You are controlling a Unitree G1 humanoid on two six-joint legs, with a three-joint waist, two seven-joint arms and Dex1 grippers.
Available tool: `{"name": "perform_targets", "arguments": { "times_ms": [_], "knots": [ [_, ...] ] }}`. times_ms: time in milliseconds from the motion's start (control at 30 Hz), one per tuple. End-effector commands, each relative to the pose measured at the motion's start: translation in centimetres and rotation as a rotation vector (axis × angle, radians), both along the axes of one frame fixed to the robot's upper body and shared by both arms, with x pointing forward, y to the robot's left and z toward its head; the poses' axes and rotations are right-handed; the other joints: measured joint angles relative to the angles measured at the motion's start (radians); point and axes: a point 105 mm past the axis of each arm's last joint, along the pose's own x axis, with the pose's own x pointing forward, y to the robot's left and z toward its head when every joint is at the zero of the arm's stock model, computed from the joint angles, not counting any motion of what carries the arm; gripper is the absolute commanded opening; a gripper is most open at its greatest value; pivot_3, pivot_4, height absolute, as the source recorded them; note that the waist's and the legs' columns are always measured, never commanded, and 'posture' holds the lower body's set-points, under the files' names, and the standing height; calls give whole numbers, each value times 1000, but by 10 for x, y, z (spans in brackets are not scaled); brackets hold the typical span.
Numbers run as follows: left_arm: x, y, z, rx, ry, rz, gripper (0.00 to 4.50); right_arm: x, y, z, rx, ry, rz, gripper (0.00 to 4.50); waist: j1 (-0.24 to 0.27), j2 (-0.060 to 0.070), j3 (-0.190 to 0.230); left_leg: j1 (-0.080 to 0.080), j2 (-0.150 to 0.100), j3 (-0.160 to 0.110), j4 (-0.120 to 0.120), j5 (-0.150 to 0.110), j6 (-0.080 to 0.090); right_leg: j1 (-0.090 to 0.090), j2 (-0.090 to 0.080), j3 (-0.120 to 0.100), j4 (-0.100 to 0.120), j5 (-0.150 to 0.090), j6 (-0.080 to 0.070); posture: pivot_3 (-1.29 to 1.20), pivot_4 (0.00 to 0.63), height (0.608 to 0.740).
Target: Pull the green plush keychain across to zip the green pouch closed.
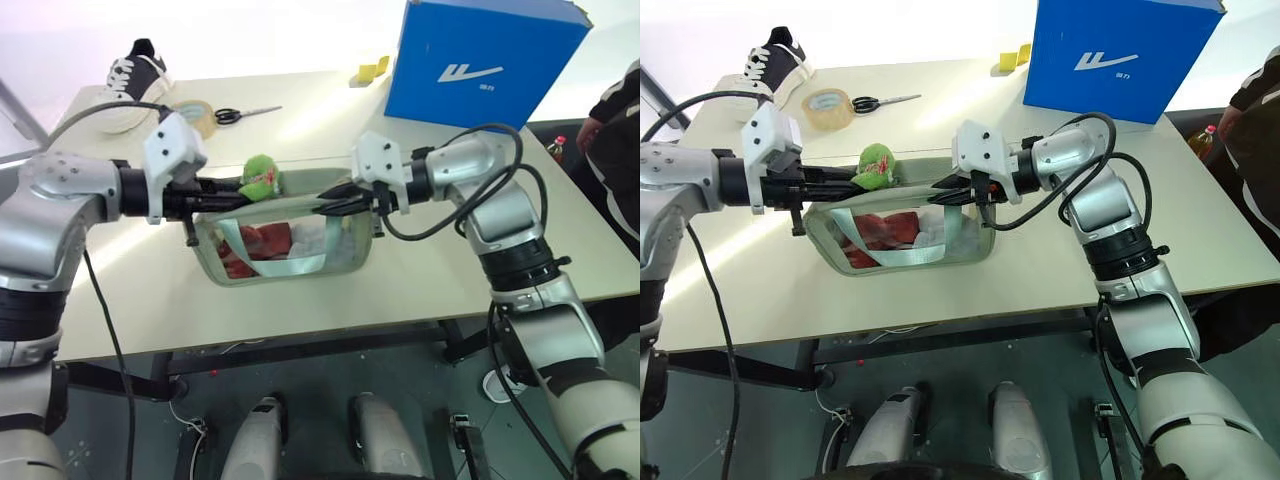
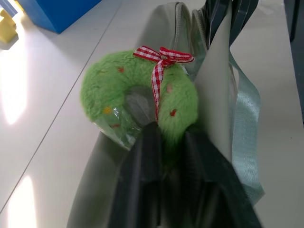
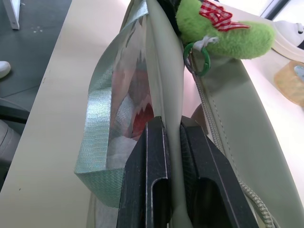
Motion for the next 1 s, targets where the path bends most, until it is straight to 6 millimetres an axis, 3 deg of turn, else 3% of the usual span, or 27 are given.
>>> {"name": "perform_targets", "arguments": {
  "times_ms": [33,100,333,567,733,833,1000],
  "knots": [
    [3,10,22,-7,-74,44,2591,-1,1,19,38,-61,7,0,0,0,0,0,0,0,0,0,0,0,0,0,0,0,0,0,150,740],
    [3,16,32,-20,-88,75,3522,0,1,20,38,-61,7,0,0,0,0,0,0,0,0,0,0,0,0,0,0,0,0,0,150,740],
    [-13,33,45,-56,-51,113,3522,1,2,20,37,-66,9,0,-2,0,0,0,0,0,0,0,0,0,0,0,0,0,0,0,150,740],
    [-42,35,15,-7,89,96,3522,3,1,22,35,-72,8,0,-1,0,0,0,0,0,0,0,0,0,0,0,0,0,0,0,150,740],
    [-29,50,-7,80,64,177,3522,3,3,21,31,-73,16,0,3,0,0,0,0,0,0,0,0,0,0,0,0,0,0,0,150,740],
    [-23,53,-15,92,65,186,2653,2,4,21,28,-70,24,0,4,0,0,0,0,0,0,0,0,0,0,0,0,0,0,0,150,740],
    [-14,54,-20,45,67,195,21,1,5,23,30,-69,25,0,5,0,0,0,0,0,0,0,0,0,0,0,0,0,0,0,150,740]
  ]
}}
